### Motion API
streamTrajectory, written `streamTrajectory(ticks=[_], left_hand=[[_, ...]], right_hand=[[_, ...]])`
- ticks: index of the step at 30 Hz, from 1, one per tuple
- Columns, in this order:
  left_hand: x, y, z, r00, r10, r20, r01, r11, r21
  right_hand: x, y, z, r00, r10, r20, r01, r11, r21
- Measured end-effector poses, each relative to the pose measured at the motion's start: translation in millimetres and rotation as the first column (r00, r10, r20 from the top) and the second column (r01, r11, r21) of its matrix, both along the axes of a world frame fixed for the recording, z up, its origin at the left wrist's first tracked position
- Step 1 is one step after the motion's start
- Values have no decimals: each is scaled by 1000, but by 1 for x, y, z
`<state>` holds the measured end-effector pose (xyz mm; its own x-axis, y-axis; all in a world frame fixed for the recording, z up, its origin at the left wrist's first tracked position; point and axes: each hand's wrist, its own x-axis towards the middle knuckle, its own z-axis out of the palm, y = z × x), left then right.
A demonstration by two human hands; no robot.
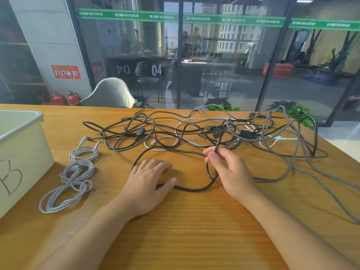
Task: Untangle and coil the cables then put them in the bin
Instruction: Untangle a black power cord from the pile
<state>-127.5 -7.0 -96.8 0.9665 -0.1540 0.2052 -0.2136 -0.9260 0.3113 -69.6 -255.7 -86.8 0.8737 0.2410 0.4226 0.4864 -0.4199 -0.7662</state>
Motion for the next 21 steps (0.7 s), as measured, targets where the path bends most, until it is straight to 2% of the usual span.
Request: streamTrajectory(ticks=[2, 5, 8, 10, 16, 17, 21], left_hand=[[0, -1, 1, 1000, -6, 7, 7, 998, -66], [-1, -6, 6, 999, -36, 9, 37, 937, -346], [-7, -16, 15, 997, -65, -31, 25, 717, -697], [-10, -20, 22, 995, -70, -76, -22, 574, -818], [-21, -23, 37, 965, -193, -178, -123, 269, -955], [-21, -23, 38, 957, -225, -185, -128, 247, -960], [-22, -24, 38, 915, -334, -228, -133, 286, -949]], right_hand=[[-3, 3, 3, 998, 12, 69, -7, 997, -75], [-12, 13, 4, 979, 100, 176, -59, 972, -225], [-25, 23, 4, 965, 227, 133, -169, 921, -350], [-32, 29, 3, 957, 275, 90, -217, 890, -402], [-45, 37, 5, 929, 353, 114, -229, 788, -572], [-46, 37, 7, 920, 365, 140, -214, 770, -601], [-53, 37, 13, 877, 418, 236, -151, 706, -692]])
